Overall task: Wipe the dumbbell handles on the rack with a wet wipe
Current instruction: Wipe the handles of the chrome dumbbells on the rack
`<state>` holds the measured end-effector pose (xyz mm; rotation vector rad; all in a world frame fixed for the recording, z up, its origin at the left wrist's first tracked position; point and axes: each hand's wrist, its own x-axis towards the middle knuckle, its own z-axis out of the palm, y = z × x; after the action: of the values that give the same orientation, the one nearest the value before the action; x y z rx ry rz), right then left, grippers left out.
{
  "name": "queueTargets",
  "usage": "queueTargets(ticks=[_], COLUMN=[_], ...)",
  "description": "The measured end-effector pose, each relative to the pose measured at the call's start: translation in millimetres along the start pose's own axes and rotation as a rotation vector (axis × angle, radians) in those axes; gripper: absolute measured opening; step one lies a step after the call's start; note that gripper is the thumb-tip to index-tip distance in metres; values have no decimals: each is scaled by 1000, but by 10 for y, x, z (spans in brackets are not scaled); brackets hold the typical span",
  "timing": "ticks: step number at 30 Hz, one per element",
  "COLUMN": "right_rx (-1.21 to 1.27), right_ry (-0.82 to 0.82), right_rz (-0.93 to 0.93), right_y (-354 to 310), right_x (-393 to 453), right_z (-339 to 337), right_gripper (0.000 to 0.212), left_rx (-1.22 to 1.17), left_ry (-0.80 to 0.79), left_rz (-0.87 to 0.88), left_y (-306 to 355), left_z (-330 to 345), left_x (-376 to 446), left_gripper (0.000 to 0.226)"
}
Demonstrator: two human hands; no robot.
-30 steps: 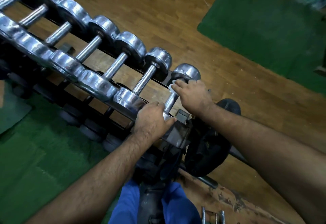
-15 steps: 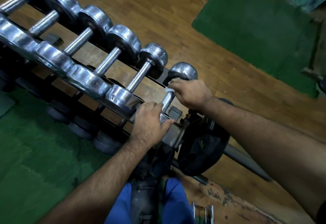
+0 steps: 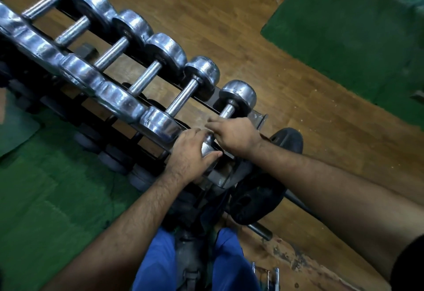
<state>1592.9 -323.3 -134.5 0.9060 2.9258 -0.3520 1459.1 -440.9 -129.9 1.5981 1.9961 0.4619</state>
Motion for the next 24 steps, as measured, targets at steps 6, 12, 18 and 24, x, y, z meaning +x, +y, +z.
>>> queueTargets(ticks=[6, 12, 18, 24], right_rx=[-33, -20, 5, 34], right_ry=[88, 97, 65, 91], right_rz=[199, 188, 111, 163], right_y=[165, 108, -57, -141], right_x=[3, 11, 15, -79], right_z=[18, 26, 91, 134], right_gripper=[50, 47, 43, 45], left_rx=[-7, 77, 35, 63], left_ry=[110, 217, 218, 173], left_rz=[-2, -33, -99, -100], left_y=[-34, 6, 51, 81], left_z=[-77, -58, -85, -75], left_x=[-69, -139, -153, -141], left_gripper=[61, 55, 54, 53])
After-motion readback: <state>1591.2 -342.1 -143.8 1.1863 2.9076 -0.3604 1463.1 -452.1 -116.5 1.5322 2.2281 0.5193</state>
